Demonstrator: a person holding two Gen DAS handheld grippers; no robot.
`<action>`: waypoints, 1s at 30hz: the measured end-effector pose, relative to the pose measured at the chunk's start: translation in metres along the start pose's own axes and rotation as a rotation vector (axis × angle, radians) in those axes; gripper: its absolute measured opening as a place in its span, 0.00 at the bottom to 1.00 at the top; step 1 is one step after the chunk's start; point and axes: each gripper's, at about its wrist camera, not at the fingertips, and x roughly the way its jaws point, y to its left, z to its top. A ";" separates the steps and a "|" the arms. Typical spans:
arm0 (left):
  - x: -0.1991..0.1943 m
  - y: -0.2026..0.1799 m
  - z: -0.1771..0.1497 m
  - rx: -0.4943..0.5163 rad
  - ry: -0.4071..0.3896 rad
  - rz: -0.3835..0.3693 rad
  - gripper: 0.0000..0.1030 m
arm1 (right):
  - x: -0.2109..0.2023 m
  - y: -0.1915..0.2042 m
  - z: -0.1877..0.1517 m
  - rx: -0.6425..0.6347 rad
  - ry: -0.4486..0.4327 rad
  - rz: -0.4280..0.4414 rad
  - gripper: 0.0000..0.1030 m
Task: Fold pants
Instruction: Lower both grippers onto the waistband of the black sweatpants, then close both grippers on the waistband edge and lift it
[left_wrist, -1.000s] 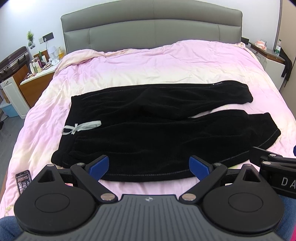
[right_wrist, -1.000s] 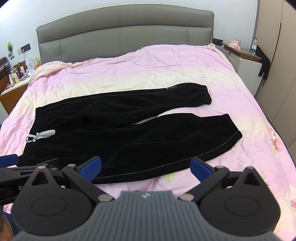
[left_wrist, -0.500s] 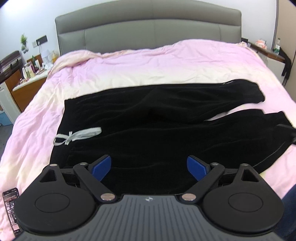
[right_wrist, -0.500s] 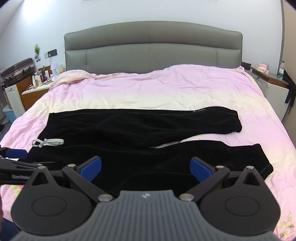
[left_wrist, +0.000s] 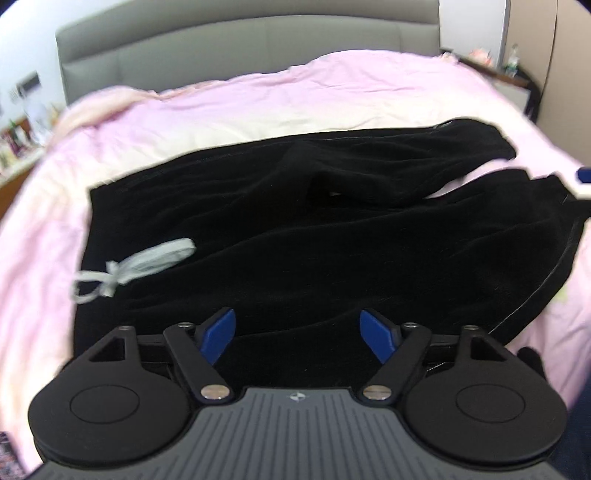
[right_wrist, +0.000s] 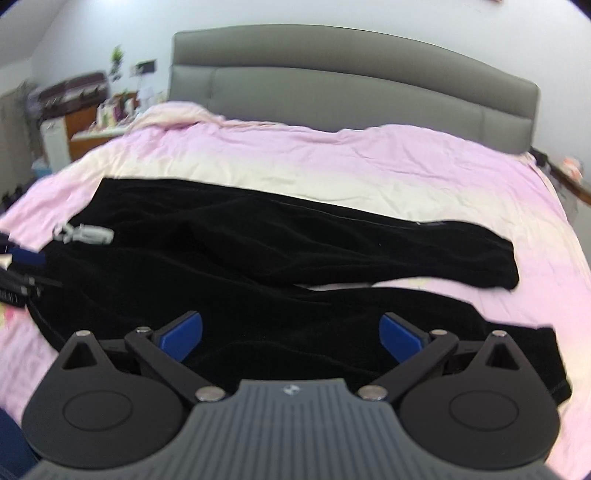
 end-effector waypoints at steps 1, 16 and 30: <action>0.002 0.007 -0.001 -0.013 -0.008 -0.018 0.86 | 0.004 0.002 0.001 -0.049 0.003 0.000 0.95; 0.026 0.028 -0.022 0.326 0.163 -0.042 0.74 | 0.070 0.005 -0.042 -0.828 0.163 0.084 0.81; 0.027 0.039 -0.070 0.763 0.335 0.037 0.74 | 0.078 -0.098 -0.084 -0.936 0.321 0.128 0.75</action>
